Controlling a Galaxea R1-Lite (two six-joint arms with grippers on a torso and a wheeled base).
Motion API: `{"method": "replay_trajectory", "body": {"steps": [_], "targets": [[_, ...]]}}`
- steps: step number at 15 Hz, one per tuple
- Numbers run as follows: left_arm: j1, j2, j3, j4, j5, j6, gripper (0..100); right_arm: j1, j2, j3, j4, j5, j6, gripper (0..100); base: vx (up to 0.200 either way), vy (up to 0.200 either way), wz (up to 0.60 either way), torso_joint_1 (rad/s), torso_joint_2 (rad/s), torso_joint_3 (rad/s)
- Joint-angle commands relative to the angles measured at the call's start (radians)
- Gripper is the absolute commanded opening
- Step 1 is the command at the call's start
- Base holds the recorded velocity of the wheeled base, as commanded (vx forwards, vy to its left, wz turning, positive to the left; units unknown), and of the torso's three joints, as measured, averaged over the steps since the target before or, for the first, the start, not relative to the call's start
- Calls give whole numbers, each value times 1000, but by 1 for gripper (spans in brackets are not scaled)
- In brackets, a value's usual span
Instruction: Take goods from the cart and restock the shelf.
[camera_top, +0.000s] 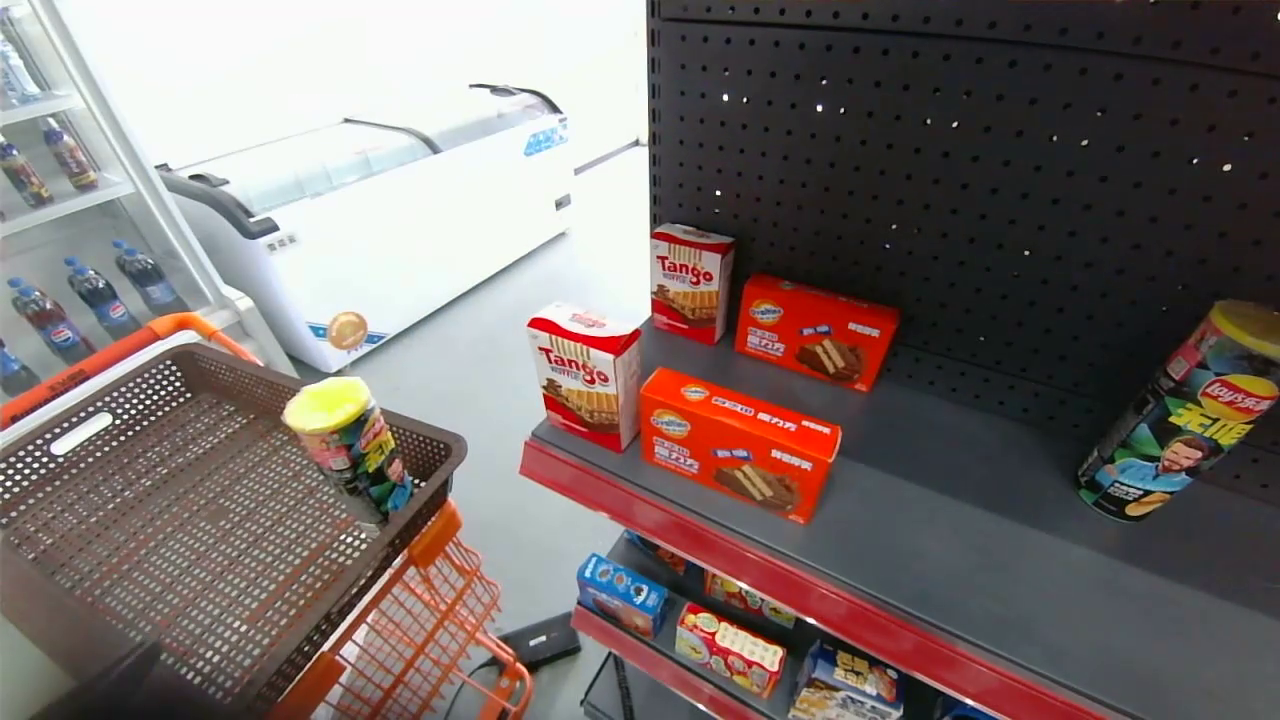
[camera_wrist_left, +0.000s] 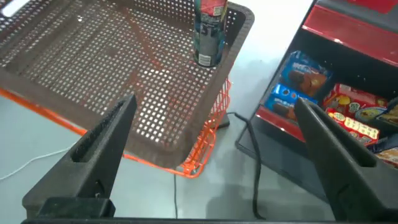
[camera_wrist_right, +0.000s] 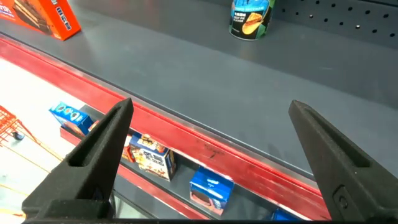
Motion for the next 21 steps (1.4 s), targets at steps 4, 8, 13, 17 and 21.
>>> {"method": "replay_trajectory", "body": {"steps": [4, 8, 13, 17, 21], "targets": [[55, 590, 156, -653, -79, 65, 100, 0, 1, 0, -1, 1, 0, 100, 0, 0, 0, 0, 0, 0], [92, 910, 136, -980, -76, 106, 100, 0, 1, 0, -1, -1, 0, 100, 0, 0, 0, 0, 0, 0], [81, 1165, -33, -1190, -92, 106, 100, -1, 1, 0, -1, 1, 0, 100, 0, 0, 0, 0, 0, 0], [78, 1289, -96, -1299, -254, 106, 100, -1, 1, 0, -1, 1, 0, 100, 0, 0, 0, 0, 0, 0], [95, 1366, -181, -1300, -254, 112, 100, -1, 1, 0, -1, 1, 0, 100, 0, 0, 0, 0, 0, 0]]}}
